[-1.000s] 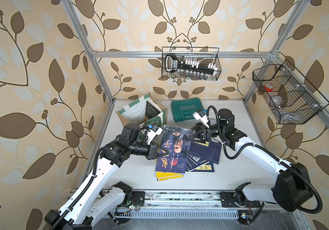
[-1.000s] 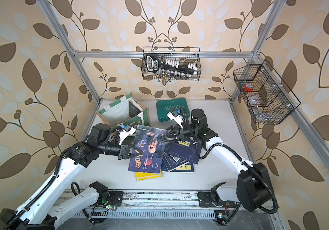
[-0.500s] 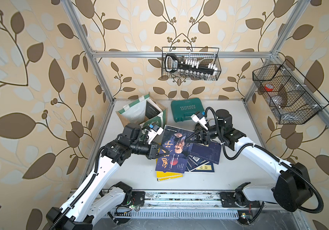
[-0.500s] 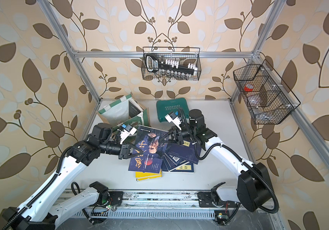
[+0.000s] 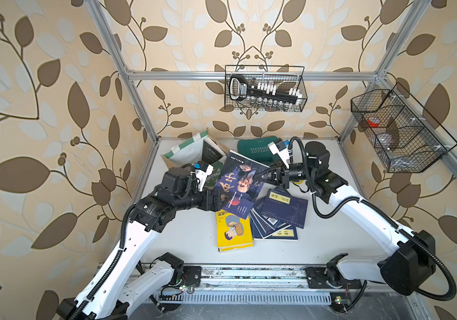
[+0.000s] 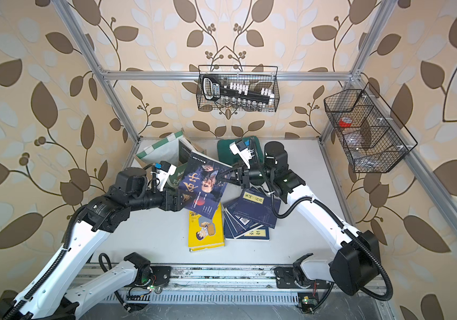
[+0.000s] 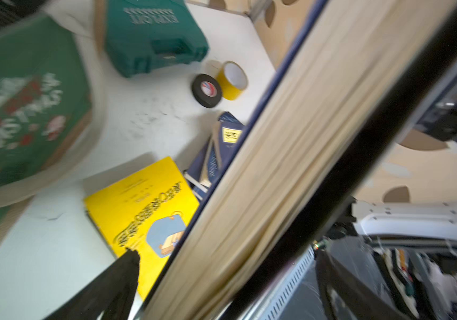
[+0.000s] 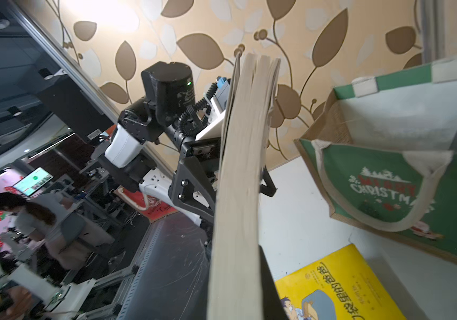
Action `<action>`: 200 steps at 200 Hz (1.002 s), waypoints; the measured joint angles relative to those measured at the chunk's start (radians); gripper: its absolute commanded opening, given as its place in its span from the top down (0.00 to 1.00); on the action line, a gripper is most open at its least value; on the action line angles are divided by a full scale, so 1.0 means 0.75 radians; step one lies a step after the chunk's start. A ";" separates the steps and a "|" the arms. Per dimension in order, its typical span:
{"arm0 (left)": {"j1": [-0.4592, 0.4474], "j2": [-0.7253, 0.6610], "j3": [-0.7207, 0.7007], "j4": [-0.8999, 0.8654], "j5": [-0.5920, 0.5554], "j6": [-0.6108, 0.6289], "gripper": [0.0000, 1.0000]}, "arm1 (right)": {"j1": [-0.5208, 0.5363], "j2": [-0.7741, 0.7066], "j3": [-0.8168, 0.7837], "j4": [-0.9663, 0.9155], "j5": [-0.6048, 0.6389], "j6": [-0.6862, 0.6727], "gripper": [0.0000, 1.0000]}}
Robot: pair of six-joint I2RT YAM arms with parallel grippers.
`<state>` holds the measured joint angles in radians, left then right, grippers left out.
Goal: Put the books into the canvas bag
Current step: Pick up the book from the book, then place the book in the canvas bag.
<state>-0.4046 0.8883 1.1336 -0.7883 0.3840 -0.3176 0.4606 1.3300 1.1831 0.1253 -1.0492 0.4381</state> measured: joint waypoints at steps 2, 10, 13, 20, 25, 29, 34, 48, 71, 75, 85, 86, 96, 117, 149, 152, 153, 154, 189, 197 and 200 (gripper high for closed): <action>0.000 0.004 0.012 -0.011 -0.017 -0.006 0.01 | 0.000 0.002 0.008 0.000 0.008 0.003 1.00; 0.001 0.017 0.062 -0.048 -0.112 -0.025 0.01 | 0.000 0.019 0.065 0.006 0.061 0.014 1.00; 0.001 0.022 0.077 -0.060 -0.139 -0.033 0.01 | 0.000 0.030 0.085 0.008 0.077 0.015 1.00; 0.006 0.035 0.111 -0.091 -0.203 -0.050 0.01 | 0.000 0.059 0.137 0.014 0.116 0.024 1.00; 0.013 0.044 0.135 -0.116 -0.247 -0.067 0.01 | 0.000 0.082 0.174 0.019 0.139 0.031 1.00; 0.020 0.050 0.149 -0.130 -0.275 -0.073 0.01 | 0.000 0.108 0.207 0.026 0.159 0.038 1.00; 0.031 0.058 0.165 -0.149 -0.308 -0.082 0.01 | 0.001 0.138 0.242 0.032 0.182 0.044 1.00; 0.089 0.078 0.197 -0.202 -0.380 -0.107 0.01 | 0.004 0.232 0.339 0.040 0.232 0.061 1.00; 0.228 0.096 0.217 -0.259 -0.420 -0.117 0.01 | 0.015 0.406 0.501 0.038 0.305 0.081 1.00; 0.246 0.100 0.221 -0.268 -0.426 -0.117 0.01 | 0.020 0.433 0.525 0.036 0.314 0.084 1.00; 0.274 0.111 0.235 -0.286 -0.448 -0.117 0.01 | 0.030 0.506 0.603 0.021 0.337 0.089 1.00; 0.275 0.112 0.235 -0.287 -0.449 -0.116 0.01 | 0.031 0.512 0.609 0.019 0.339 0.089 1.00; 0.283 0.128 0.249 -0.292 -0.451 -0.114 0.01 | 0.045 0.588 0.703 -0.006 0.360 0.090 1.00; 0.289 0.155 0.257 -0.290 -0.446 -0.108 0.01 | 0.077 0.735 0.914 -0.068 0.407 0.083 1.00; 0.327 0.174 0.258 -0.291 -0.440 -0.093 0.01 | 0.112 0.922 1.194 -0.151 0.475 0.062 1.00; 0.336 0.178 0.258 -0.291 -0.438 -0.091 0.01 | 0.114 0.932 1.207 -0.158 0.481 0.060 1.00; 0.338 0.179 0.258 -0.291 -0.438 -0.090 0.01 | 0.115 0.937 1.214 -0.160 0.483 0.058 1.00; 0.343 0.180 0.259 -0.291 -0.436 -0.089 0.01 | 0.116 0.940 1.217 -0.162 0.484 0.057 1.00; 0.485 0.217 0.259 -0.291 -0.381 -0.077 0.01 | 0.137 1.015 1.287 -0.247 0.556 0.020 1.00; 0.505 0.224 0.260 -0.291 -0.379 -0.078 0.01 | 0.141 1.019 1.282 -0.266 0.580 0.008 1.00; 0.509 0.225 0.260 -0.290 -0.378 -0.078 0.01 | 0.142 1.020 1.278 -0.271 0.590 0.004 1.00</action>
<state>-0.0227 1.0573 1.3285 -1.0061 0.1005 -0.3763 0.5674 2.0953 2.1418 -0.0780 -0.6071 0.4408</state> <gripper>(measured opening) 0.990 0.112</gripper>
